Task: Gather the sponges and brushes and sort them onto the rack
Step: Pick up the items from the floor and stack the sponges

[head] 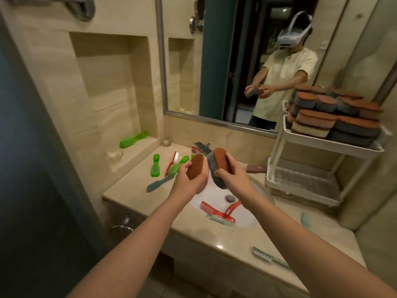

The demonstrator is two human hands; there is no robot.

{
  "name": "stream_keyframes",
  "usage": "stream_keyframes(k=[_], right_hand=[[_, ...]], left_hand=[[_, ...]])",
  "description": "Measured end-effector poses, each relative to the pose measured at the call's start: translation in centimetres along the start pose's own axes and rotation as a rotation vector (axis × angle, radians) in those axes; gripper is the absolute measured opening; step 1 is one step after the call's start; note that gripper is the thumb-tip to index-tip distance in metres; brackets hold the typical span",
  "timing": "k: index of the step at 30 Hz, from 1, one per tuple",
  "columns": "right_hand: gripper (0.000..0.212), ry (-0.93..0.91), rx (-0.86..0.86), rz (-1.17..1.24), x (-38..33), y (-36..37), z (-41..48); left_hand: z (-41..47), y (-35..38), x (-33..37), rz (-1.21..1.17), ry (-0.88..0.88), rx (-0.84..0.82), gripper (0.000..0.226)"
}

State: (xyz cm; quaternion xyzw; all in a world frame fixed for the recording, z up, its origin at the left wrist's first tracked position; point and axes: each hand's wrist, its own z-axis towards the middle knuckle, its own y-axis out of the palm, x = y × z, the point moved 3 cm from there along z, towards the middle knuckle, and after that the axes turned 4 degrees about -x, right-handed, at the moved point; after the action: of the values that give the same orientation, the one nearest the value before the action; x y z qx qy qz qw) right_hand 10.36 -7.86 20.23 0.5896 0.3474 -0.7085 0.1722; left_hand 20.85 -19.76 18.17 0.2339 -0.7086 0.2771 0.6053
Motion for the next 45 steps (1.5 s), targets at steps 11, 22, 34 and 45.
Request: stream_keyframes(k=[11, 22, 34, 45], right_hand=[[0.045, -0.004, 0.282, 0.043, -0.1, -10.6, 4.7], [0.041, 0.052, 0.652, 0.036, -2.3, -21.0, 7.3], [0.057, 0.024, 0.858, -0.230, -4.7, -31.7, 6.7], [0.054, 0.103, 0.751, -0.817, -4.4, -40.5, 9.7]], left_hand=[[7.9, 9.8, 5.8, 0.051, 0.105, -0.209, 0.058], [14.0, 20.0, 13.6, 0.018, 0.264, -0.561, 0.055], [15.6, 28.5, 20.0, 0.060, 0.528, -0.713, 0.053], [18.9, 33.7, 23.3, 0.523, 0.895, -0.517, 0.055]])
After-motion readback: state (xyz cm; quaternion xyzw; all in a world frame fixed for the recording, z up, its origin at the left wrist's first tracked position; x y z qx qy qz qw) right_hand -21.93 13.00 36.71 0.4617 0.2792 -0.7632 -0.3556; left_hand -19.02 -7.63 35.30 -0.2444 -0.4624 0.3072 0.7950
